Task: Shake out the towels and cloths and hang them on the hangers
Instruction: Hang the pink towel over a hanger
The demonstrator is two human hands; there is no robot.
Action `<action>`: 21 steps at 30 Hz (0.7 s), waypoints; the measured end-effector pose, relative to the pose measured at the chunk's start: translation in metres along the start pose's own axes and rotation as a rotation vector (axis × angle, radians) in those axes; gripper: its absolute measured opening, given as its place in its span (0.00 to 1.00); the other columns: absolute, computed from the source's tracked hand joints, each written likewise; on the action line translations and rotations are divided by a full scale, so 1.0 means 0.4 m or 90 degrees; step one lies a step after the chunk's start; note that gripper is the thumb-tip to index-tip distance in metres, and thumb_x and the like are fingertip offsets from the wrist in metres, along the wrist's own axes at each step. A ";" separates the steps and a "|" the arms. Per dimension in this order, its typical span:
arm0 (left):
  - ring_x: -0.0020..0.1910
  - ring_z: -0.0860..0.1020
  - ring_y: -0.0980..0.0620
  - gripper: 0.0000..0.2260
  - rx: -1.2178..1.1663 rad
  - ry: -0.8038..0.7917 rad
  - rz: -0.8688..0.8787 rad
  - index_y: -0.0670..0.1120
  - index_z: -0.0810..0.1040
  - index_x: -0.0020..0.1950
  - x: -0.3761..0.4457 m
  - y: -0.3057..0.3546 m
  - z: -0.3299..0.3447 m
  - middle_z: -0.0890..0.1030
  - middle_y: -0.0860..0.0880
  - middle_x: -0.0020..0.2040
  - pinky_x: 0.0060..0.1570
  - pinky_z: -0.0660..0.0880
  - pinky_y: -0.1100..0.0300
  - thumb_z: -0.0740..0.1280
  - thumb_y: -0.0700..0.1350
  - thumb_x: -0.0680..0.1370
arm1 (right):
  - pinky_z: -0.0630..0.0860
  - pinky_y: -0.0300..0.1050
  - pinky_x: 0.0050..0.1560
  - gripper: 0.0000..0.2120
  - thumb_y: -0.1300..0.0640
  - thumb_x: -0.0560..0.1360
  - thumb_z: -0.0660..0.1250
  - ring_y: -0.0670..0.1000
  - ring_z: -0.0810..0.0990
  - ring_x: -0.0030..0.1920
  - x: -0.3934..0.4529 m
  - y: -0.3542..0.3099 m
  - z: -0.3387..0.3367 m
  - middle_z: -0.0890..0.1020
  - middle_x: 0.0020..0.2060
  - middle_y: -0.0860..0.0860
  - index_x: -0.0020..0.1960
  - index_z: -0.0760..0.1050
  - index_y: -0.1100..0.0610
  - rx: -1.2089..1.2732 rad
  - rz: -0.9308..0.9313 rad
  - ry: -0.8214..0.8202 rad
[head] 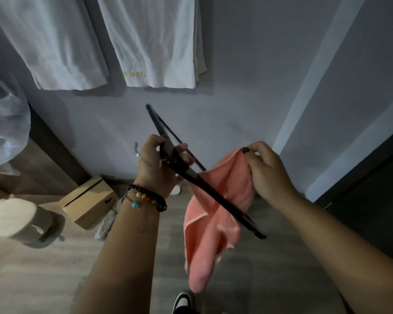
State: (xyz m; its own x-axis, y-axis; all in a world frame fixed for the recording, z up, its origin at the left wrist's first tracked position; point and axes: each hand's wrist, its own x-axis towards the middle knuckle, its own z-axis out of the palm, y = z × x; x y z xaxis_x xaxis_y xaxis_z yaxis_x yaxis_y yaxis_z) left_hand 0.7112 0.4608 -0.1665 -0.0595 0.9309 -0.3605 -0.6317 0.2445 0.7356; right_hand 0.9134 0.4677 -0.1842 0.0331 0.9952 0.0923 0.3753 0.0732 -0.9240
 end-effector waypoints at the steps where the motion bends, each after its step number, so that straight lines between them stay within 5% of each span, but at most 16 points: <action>1: 0.24 0.72 0.50 0.14 -0.013 -0.009 -0.001 0.41 0.74 0.38 0.006 0.004 -0.001 0.76 0.45 0.33 0.40 0.72 0.55 0.57 0.48 0.76 | 0.68 0.41 0.37 0.07 0.56 0.81 0.58 0.46 0.74 0.36 0.019 -0.009 0.000 0.76 0.35 0.47 0.48 0.73 0.56 -0.006 -0.003 0.031; 6: 0.26 0.67 0.50 0.18 0.004 -0.062 -0.116 0.39 0.76 0.39 0.051 -0.008 -0.033 0.69 0.48 0.27 0.35 0.67 0.57 0.58 0.53 0.76 | 0.67 0.33 0.35 0.07 0.55 0.81 0.56 0.43 0.73 0.37 0.106 -0.071 0.012 0.75 0.40 0.45 0.51 0.72 0.55 -0.060 -0.037 0.101; 10: 0.23 0.61 0.53 0.20 0.059 -0.097 -0.148 0.47 0.71 0.30 0.079 -0.040 -0.048 0.62 0.52 0.23 0.26 0.62 0.63 0.57 0.56 0.77 | 0.65 0.24 0.30 0.05 0.56 0.81 0.56 0.39 0.71 0.36 0.171 -0.123 0.010 0.74 0.42 0.46 0.51 0.71 0.53 -0.078 -0.063 0.162; 12: 0.24 0.59 0.54 0.19 0.089 -0.082 -0.166 0.45 0.78 0.36 0.082 -0.043 -0.052 0.61 0.52 0.25 0.27 0.58 0.64 0.59 0.58 0.76 | 0.65 0.27 0.31 0.06 0.56 0.81 0.56 0.40 0.71 0.37 0.199 -0.140 -0.009 0.74 0.43 0.47 0.51 0.72 0.54 -0.077 -0.064 0.227; 15: 0.25 0.61 0.54 0.21 0.090 -0.051 -0.190 0.42 0.74 0.52 0.091 -0.031 -0.060 0.65 0.51 0.28 0.28 0.57 0.64 0.61 0.60 0.75 | 0.65 0.37 0.40 0.10 0.57 0.80 0.56 0.47 0.73 0.44 0.228 -0.105 -0.061 0.74 0.45 0.49 0.54 0.74 0.58 -0.072 -0.020 0.310; 21: 0.27 0.65 0.55 0.22 -0.039 -0.085 -0.147 0.44 0.68 0.60 0.097 -0.004 -0.062 0.72 0.47 0.37 0.24 0.63 0.65 0.61 0.59 0.76 | 0.68 0.48 0.43 0.09 0.58 0.74 0.55 0.55 0.73 0.43 0.160 0.136 -0.161 0.75 0.39 0.56 0.41 0.71 0.61 -0.168 0.174 0.318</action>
State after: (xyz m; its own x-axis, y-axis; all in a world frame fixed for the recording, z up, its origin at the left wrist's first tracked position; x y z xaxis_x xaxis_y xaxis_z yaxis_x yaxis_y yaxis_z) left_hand 0.6907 0.4899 -0.1960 0.1910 0.8808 -0.4334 -0.6626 0.4414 0.6051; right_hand 0.9958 0.5311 -0.2047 0.5648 0.8207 0.0868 0.5062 -0.2614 -0.8219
